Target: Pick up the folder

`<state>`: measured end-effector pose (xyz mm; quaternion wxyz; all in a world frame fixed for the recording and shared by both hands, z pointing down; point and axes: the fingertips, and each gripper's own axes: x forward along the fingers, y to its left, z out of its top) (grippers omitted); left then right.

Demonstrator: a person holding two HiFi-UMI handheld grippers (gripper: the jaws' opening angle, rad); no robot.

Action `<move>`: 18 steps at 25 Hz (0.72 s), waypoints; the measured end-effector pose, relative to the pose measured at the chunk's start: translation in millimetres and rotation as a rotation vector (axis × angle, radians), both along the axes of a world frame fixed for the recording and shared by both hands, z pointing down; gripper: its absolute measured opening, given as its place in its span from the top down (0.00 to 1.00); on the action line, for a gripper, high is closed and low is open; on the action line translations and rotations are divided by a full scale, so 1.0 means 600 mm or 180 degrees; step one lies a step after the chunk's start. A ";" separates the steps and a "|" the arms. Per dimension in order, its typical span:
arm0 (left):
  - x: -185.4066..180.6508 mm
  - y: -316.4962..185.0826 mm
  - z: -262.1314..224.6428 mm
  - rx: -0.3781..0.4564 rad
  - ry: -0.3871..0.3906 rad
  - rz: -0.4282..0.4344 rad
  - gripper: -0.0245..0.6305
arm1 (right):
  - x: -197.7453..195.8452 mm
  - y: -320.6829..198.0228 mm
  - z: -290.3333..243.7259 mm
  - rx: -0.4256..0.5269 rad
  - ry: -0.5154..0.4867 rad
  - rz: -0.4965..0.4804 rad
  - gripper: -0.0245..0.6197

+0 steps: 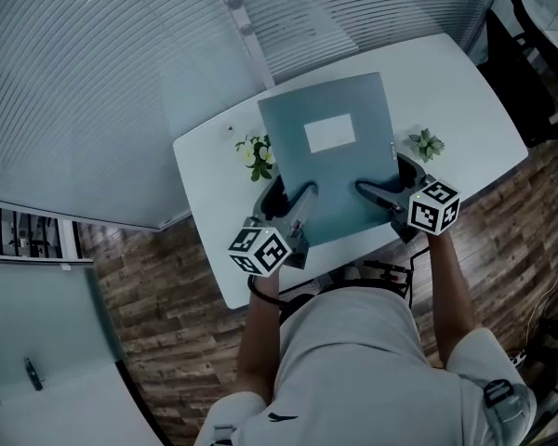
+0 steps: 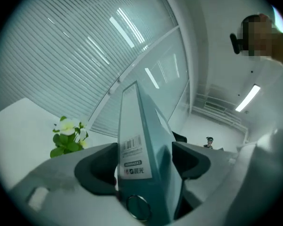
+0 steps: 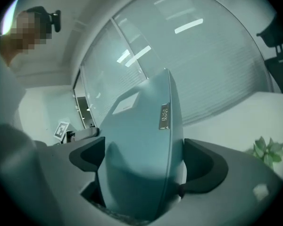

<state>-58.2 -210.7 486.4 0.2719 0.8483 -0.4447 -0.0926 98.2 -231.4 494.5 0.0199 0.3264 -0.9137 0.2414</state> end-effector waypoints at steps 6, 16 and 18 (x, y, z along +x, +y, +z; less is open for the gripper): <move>-0.033 0.030 -0.133 0.0649 0.0234 0.0193 0.40 | -0.014 0.023 -0.161 0.0729 -0.0438 -0.0100 0.26; -0.011 0.110 -0.194 0.1023 0.0506 0.1123 0.44 | -0.049 0.086 -0.274 0.1259 -0.0574 -0.0733 0.33; -0.022 0.120 -0.200 0.1097 0.0563 0.1175 0.46 | -0.051 0.093 -0.280 0.1207 -0.0690 -0.0817 0.37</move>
